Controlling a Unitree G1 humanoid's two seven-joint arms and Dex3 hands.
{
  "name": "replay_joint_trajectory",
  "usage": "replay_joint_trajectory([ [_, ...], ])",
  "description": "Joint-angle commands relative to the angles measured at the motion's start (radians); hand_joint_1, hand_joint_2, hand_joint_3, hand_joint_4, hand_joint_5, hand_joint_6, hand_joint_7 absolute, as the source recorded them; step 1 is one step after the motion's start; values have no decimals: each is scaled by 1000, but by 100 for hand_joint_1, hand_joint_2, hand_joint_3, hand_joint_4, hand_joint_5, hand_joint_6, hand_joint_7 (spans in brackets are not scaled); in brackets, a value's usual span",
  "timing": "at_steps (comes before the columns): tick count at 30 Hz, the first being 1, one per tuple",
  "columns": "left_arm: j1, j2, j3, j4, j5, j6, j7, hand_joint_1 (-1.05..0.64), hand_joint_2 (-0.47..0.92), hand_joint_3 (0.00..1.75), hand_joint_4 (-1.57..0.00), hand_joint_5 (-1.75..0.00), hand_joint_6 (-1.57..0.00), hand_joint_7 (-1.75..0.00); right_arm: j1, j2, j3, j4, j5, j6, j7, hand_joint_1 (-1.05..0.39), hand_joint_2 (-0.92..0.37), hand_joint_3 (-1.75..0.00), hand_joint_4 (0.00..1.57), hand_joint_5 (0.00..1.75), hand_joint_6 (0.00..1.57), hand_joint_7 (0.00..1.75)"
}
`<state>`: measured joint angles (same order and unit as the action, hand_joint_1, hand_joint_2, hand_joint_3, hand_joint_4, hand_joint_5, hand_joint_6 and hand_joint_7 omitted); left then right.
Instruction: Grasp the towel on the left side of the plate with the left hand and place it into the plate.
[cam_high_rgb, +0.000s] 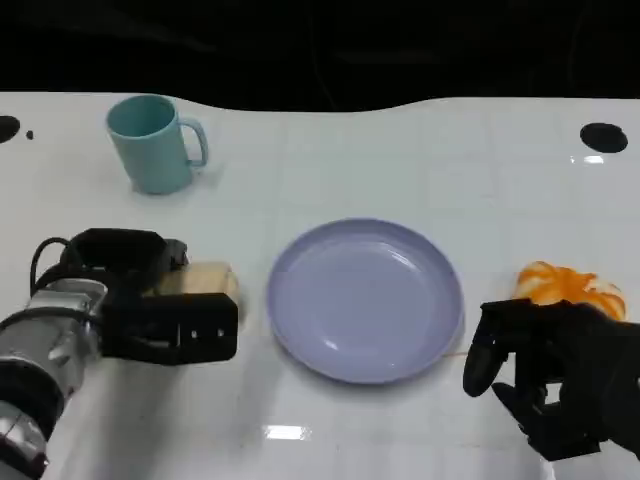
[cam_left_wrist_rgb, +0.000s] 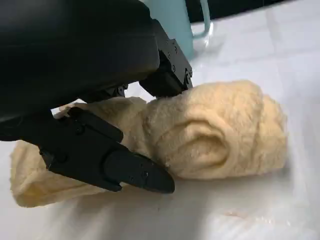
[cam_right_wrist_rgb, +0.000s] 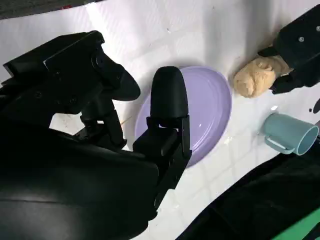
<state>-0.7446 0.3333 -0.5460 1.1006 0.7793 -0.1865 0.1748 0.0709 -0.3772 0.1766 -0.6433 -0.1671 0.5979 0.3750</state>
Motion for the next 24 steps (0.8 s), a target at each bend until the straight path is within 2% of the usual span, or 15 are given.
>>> replay_joint_trajectory([
  [1, 16, 17, 6, 16, -2, -45, 141, -19, 92, 15, -88, -174, -69, -147, 0, -3, -9, 3, 6, 3, -4, 1, -55, -110, 74, 175, 72, 142],
  [3, 10, 12, 11, 10, -7, -47, 165, -20, 92, 15, -88, -175, -72, -128, -3, -4, -12, 15, 11, -3, -1, 0, -55, -110, 74, 175, 71, 142],
  [5, -1, 3, 21, 8, -18, -32, 166, -21, 92, 16, -88, -175, -69, -134, -6, -4, -15, 23, 13, -4, -1, 0, -55, -109, 73, 175, 71, 142],
  [6, -10, -6, 30, 8, -27, -15, 162, -23, 92, 18, -88, -175, -61, -150, -7, -3, -17, 30, 14, -6, -2, 0, -55, -109, 73, 175, 71, 142],
  [7, -18, -14, 37, 9, -35, 1, 157, -24, 92, 18, -87, -175, -58, -156, -8, -2, -19, 36, 15, -10, -3, 0, -55, -109, 73, 175, 71, 142],
  [11, -45, -20, 54, -17, -56, 15, 119, -20, 91, 22, -82, -175, -53, -172, -8, 4, -27, 53, 22, -21, -7, 1, -56, -109, 73, 175, 72, 143],
  [12, -50, -20, 58, -27, -59, 19, 114, -21, 90, 22, -82, -175, -54, -170, -9, 2, -27, 55, 21, -21, -6, 1, -56, -109, 73, 175, 72, 142],
  [14, -53, -24, 70, -48, -70, 36, 108, -24, 90, 21, -84, -175, -62, -153, -9, -5, -24, 53, 19, -20, -3, 0, -56, -108, 72, 175, 71, 142],
  [18, -34, -37, 95, -135, -95, 55, 107, -22, 90, 16, -86, -175, -59, -170, 0, -12, -28, 48, 22, -31, 1, 1, -57, -107, 72, 175, 71, 143],
  [24, 43, -61, 100, -314, -117, 16, 105, -20, 91, 18, -89, -175, -59, -174, 3, -27, -23, 46, 14, -48, 7, 0, -59, -105, 73, 175, 69, 143],
])
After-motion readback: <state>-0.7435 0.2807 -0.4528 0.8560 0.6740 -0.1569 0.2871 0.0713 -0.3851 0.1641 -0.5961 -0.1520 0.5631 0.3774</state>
